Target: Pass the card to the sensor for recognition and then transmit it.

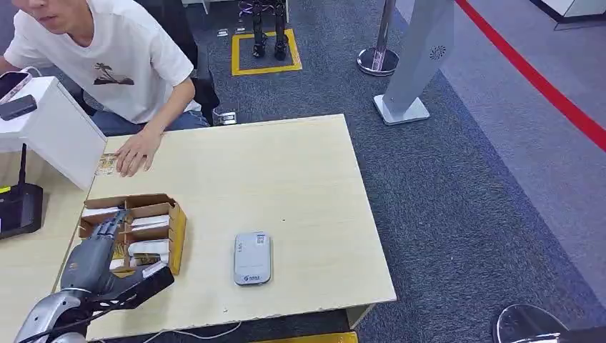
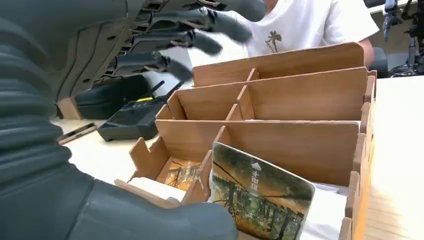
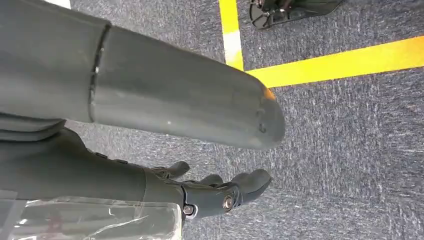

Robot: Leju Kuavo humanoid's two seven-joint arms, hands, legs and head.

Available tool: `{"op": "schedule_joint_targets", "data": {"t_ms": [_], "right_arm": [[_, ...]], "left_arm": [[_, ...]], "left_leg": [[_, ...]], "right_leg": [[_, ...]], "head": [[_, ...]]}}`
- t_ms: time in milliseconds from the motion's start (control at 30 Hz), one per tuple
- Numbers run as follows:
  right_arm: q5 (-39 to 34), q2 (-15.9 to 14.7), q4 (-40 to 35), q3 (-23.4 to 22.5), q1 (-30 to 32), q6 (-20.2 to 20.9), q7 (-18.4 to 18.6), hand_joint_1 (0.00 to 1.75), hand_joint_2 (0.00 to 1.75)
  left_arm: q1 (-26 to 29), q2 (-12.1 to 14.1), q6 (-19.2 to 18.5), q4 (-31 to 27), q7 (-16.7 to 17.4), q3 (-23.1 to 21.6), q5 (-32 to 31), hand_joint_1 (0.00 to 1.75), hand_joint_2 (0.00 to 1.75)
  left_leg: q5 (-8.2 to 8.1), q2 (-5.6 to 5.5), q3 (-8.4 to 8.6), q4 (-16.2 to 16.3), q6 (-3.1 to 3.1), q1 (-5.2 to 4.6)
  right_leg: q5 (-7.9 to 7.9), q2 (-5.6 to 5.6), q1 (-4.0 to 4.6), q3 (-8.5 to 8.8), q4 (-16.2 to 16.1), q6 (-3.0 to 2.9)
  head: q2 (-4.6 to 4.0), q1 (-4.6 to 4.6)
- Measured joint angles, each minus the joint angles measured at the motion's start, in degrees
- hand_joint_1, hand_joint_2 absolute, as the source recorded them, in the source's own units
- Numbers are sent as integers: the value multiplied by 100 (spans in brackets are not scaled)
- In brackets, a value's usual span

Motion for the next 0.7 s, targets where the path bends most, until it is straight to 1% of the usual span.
{"op": "schedule_joint_targets", "data": {"t_ms": [367,700], "right_arm": [[9,0,0,4,-1,0,2,0,0],[15,0,0,7,1,-17,26,0,0]], "left_arm": [[-15,-31,-15,9,13,0,46,0,175],[-8,-105,-15,155,15,-2,94,0,175]], "left_leg": [[0,0,0,0,0,0],[0,0,-1,0,0,0]], "right_leg": [[0,0,0,0,0,0],[0,0,0,0,0,0]], "head": [[2,0],[2,0]]}}
